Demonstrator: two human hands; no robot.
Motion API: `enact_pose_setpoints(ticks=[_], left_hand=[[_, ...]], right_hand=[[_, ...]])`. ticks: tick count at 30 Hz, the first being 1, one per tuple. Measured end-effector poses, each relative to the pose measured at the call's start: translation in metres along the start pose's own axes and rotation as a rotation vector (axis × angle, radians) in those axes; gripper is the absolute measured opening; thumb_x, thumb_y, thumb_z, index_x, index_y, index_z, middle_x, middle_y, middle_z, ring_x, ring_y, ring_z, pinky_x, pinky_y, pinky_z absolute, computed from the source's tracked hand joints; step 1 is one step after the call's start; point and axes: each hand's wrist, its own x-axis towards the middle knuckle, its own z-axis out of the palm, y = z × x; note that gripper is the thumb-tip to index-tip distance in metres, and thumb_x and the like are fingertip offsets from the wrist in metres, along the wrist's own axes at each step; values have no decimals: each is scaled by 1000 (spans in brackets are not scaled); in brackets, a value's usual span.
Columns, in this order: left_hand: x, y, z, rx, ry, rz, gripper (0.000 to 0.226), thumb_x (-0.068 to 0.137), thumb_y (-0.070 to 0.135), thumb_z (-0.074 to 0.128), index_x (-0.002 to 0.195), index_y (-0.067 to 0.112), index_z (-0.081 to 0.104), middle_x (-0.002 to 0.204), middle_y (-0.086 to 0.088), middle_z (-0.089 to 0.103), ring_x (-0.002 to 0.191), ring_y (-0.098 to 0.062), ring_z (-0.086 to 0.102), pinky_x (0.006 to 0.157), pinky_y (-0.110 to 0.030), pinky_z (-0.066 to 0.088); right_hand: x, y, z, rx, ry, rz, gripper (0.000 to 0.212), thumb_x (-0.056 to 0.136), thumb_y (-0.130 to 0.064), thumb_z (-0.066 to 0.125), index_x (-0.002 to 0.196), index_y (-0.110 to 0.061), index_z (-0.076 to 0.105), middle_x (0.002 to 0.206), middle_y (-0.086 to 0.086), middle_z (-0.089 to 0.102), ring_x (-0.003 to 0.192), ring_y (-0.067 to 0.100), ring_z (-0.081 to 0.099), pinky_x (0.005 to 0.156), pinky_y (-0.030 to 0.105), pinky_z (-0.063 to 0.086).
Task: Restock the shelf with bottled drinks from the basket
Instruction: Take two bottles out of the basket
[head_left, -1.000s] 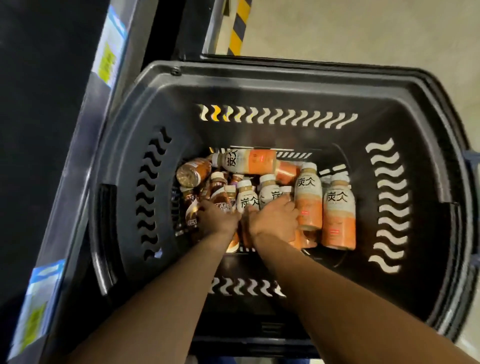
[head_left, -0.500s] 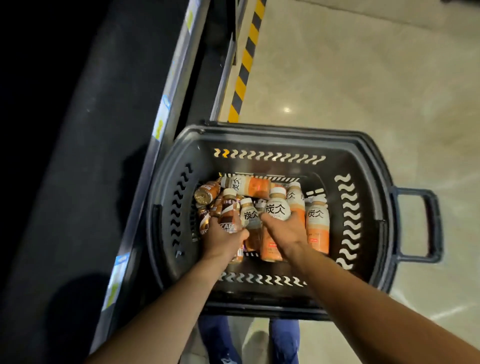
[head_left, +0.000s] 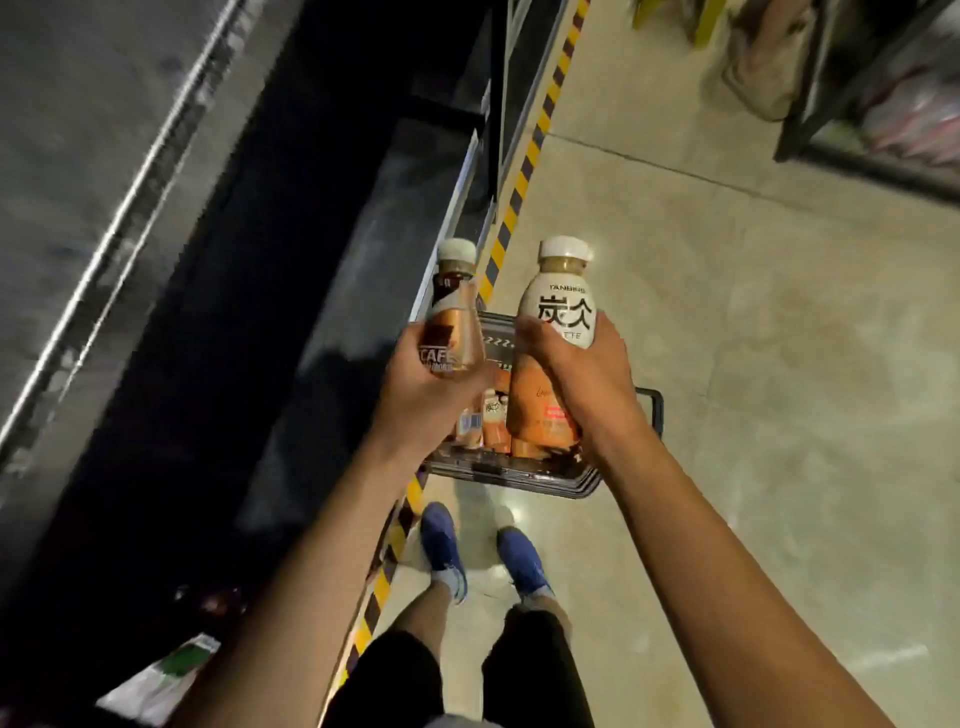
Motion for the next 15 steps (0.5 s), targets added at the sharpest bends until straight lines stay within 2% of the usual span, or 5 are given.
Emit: enact_pose_setpoints(ticks=[2, 4, 8, 12, 15], left_hand=[[-45, 35, -11, -38, 37, 63, 46, 78, 14, 81, 110, 31, 53, 93, 6, 67, 70, 3, 68, 57, -16, 53], [-84, 62, -21, -88, 85, 130, 44, 76, 16, 82, 108, 30, 55, 89, 6, 71, 76, -3, 70, 69, -25, 55], [-159, 101, -39, -218, 161, 283, 50, 69, 17, 86, 109, 21, 56, 87, 5, 71, 86, -11, 72, 71, -30, 58], [-239, 121, -64, -245, 378, 437, 37, 70, 19, 82, 96, 23, 56, 87, -15, 66, 83, -37, 69, 78, -51, 60], [-299, 128, -88, -254, 590, 489, 42, 66, 27, 81, 99, 25, 56, 91, -15, 68, 85, -40, 68, 78, -58, 58]], right_hand=[[-37, -40, -7, -9, -34, -78, 38, 81, -31, 78, 111, -16, 59, 91, -4, 70, 76, 7, 67, 58, 18, 53], [-70, -71, -14, -4, -99, -161, 37, 79, -32, 80, 107, -19, 59, 90, -3, 71, 76, 9, 69, 62, 22, 57], [-126, -121, -22, 24, -294, -302, 33, 78, -28, 83, 103, -19, 63, 88, 4, 74, 76, 16, 72, 63, 29, 59], [-179, -163, -15, 52, -472, -447, 49, 64, -41, 82, 102, -15, 64, 81, 1, 73, 69, 10, 68, 57, 24, 54], [-225, -189, -2, 102, -622, -545, 47, 57, -49, 77, 93, -21, 65, 75, -5, 70, 66, 7, 65, 55, 23, 51]])
